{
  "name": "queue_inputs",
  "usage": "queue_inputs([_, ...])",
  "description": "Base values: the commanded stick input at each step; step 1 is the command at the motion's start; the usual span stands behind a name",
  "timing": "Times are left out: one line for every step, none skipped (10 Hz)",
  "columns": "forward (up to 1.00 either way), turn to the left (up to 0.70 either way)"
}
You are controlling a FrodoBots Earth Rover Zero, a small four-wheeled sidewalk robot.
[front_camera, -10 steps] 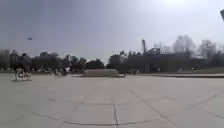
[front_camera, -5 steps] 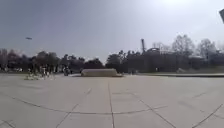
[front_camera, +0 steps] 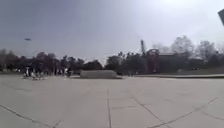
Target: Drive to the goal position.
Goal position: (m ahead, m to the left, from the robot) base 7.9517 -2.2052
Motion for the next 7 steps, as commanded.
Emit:
queue_inputs([0.85, 0.0])
queue_inputs([0.85, 0.0])
queue_inputs([0.85, 0.0])
queue_inputs([0.85, 0.0])
queue_inputs([0.85, 0.0])
queue_inputs([0.85, 0.0])
queue_inputs([0.85, 0.0])
